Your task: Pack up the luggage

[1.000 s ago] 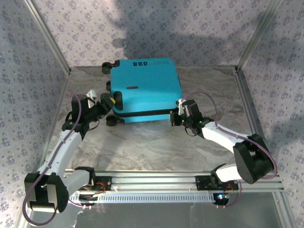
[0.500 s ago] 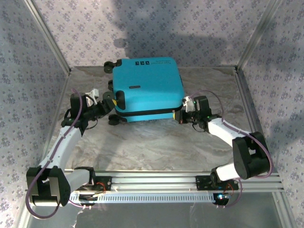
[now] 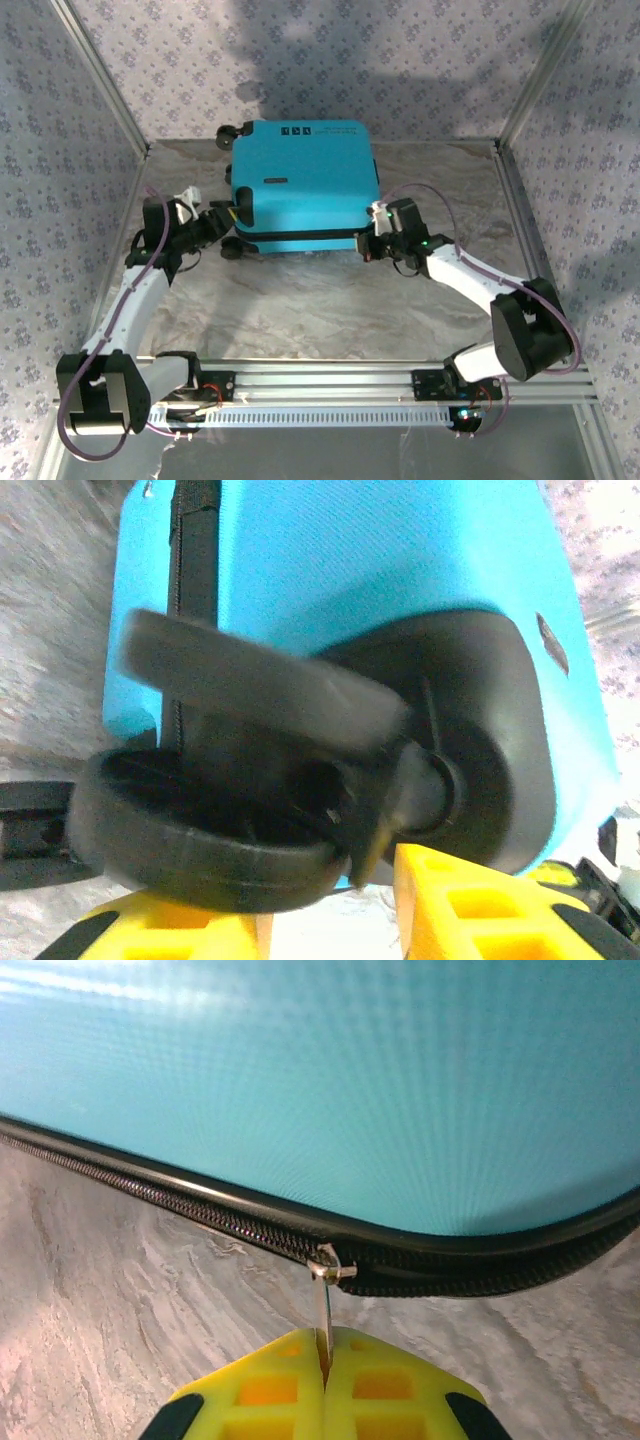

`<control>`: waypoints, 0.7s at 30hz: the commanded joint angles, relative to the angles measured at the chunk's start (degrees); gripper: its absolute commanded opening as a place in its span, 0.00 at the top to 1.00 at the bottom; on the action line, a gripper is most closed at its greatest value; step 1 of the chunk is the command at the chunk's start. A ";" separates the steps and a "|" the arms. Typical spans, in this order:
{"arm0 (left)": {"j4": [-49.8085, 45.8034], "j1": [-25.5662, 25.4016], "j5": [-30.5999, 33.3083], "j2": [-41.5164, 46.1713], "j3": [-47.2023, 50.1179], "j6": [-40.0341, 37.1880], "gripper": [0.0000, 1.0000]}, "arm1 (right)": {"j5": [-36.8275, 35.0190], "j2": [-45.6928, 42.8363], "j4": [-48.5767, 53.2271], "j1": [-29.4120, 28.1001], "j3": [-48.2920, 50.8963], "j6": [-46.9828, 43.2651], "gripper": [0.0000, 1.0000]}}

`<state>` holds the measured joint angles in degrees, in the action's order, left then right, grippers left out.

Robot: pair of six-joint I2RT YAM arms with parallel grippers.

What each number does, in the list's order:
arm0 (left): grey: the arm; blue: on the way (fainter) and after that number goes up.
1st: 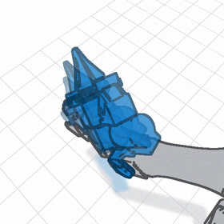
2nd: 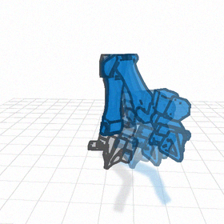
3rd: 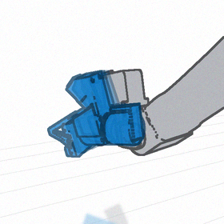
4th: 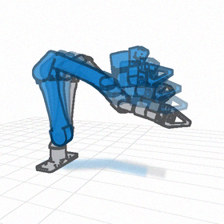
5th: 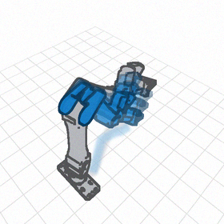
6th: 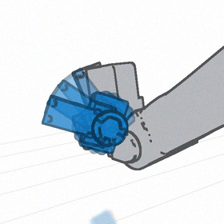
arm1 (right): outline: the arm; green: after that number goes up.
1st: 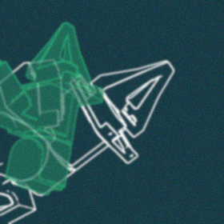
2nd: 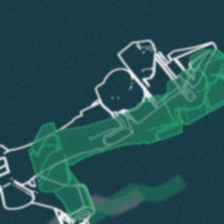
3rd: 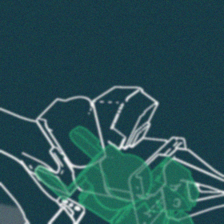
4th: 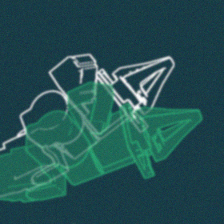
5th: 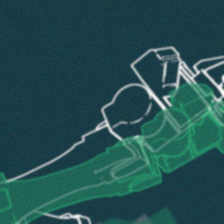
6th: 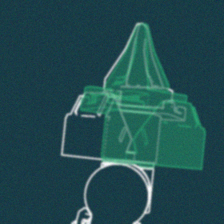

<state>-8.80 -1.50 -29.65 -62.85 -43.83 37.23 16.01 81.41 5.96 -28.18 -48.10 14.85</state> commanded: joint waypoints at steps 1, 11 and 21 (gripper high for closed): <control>3.26 -0.82 4.37 1.28 -1.61 -1.55 1.00 | -1.95 1.61 8.98 -6.62 -6.31 -5.43 1.00; 3.29 -1.43 5.42 1.13 -0.89 -1.45 1.00 | -16.12 -1.50 13.80 -2.69 -2.83 -1.45 1.00; 2.84 -0.18 6.89 0.58 -2.07 -1.29 1.00 | -16.02 -6.44 7.56 2.74 8.46 4.25 1.00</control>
<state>-8.69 -2.44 -24.58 -62.37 -43.86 36.49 4.71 75.53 9.17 -28.36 -43.79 15.68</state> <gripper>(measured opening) 0.043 0.051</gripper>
